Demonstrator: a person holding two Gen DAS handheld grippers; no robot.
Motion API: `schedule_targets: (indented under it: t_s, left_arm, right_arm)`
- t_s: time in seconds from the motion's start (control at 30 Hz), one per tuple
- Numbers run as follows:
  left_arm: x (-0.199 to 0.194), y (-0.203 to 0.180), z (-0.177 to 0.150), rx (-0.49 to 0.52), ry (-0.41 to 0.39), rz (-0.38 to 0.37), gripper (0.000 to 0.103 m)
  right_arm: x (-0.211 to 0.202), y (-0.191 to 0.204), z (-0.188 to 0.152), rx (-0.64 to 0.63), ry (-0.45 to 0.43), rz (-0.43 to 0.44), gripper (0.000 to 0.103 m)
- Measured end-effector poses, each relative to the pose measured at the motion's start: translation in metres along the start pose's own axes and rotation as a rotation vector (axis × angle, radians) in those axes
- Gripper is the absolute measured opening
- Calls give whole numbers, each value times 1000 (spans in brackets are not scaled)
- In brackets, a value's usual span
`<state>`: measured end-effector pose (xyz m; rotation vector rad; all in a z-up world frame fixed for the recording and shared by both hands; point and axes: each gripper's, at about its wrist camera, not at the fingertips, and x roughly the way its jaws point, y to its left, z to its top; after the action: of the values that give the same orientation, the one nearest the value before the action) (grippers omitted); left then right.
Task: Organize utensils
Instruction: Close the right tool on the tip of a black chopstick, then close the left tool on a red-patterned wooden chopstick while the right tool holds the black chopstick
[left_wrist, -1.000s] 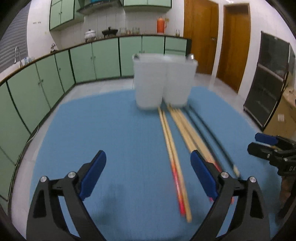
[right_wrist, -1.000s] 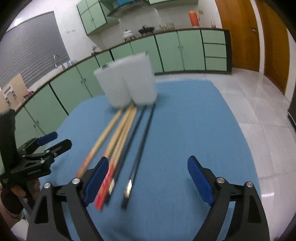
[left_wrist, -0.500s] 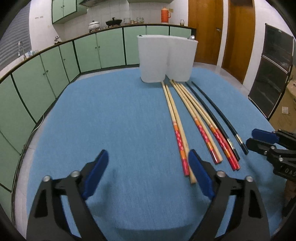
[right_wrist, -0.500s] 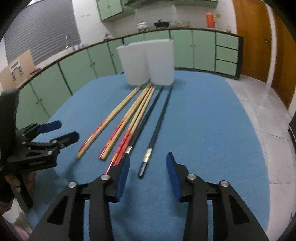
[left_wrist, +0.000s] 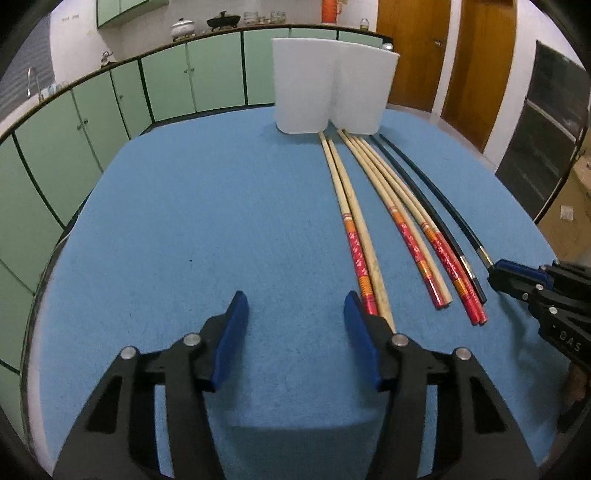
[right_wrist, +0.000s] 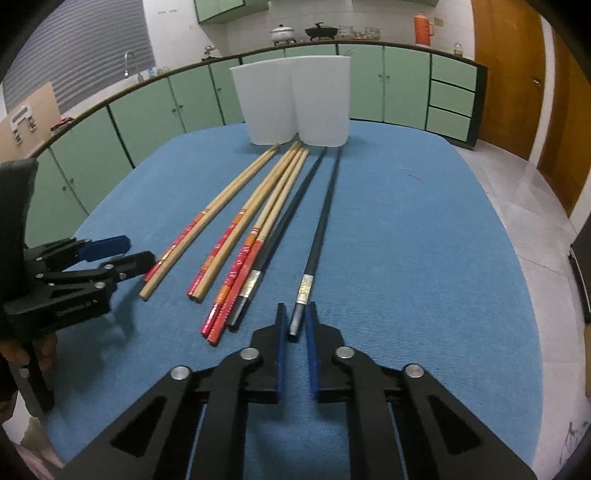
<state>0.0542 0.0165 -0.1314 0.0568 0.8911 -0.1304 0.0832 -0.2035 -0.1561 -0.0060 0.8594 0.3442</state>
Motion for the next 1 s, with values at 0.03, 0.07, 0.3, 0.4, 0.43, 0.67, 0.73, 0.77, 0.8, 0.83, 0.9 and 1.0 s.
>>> schedule_targets:
  t_s: [0.03,0.07,0.3,0.4,0.43,0.67,0.73,0.77,0.8,0.83,0.9,1.0]
  left_arm:
    - [-1,1,0,-5,0,0,49]
    - [-1,2,-1,-9,-1,1,48]
    - [-14,-1,-6,8,-37,-59,51]
    - [-14,-10,-7,48,-34,-63,52]
    - [-12,-12,-8,60,-20,-52,53]
    - [-12,-13,-12,72,1,-45,53]
    - [-11,-17,-12,89,2,-55,53]
    - [-10,-19,-12,99,3,-57,53]
    - [-9,-23,-12,112,6,-56,53]
    - [-9,-26,-12,116,6,-55,53]
    - [-7,-28,-10,111,7,-64,53]
    - [-6,-29,-8,105,7,-73,55]
  right_arm:
    - [0,-2,0,10,-1,-11,9]
    - [-1,-5,0,19,-3,-23,8]
    - [-3,-19,-1,67,-8,-21,8]
    - [-4,-19,-3,71,-9,-18,8]
    - [-4,-19,-3,72,-9,-16,8]
    - [-5,-24,-4,86,-11,-1,8]
    - [-5,-24,-4,87,-11,-1,8]
    - [-5,-24,-4,87,-10,0,8]
    - [-5,-24,-4,88,-10,1,8]
    - [-5,-24,-4,88,-10,0,8]
    - [-5,-24,-4,88,-11,0,8]
    - [-5,-24,-4,90,-11,3,8]
